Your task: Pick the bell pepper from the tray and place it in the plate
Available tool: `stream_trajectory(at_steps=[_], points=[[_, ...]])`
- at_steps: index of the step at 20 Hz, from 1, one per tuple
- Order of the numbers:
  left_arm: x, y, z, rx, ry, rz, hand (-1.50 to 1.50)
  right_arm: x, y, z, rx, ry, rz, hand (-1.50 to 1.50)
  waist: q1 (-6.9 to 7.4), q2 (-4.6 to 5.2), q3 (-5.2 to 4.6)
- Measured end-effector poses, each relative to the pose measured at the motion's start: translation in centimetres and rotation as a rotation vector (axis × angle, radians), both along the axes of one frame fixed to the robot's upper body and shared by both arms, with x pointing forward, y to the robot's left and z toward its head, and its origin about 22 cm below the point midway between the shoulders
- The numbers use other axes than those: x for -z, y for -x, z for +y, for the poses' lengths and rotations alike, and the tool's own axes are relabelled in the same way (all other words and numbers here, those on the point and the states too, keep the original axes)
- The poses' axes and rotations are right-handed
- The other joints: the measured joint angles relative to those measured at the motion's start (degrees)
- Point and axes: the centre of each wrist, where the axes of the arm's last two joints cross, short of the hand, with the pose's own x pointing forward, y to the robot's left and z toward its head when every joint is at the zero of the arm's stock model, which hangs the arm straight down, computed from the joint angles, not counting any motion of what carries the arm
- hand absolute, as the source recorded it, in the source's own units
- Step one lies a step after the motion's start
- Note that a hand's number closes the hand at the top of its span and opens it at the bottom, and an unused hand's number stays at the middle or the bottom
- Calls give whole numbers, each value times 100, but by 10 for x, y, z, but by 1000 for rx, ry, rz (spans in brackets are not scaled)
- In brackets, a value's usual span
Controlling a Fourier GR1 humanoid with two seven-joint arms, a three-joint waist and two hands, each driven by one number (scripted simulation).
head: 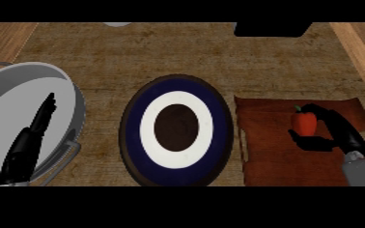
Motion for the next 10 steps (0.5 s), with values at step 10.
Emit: stream_trajectory(at_steps=[10], points=[[-2,0,2,-3,0,5,0,6,14,-14,1,151,-216,150,-34,22,35]])
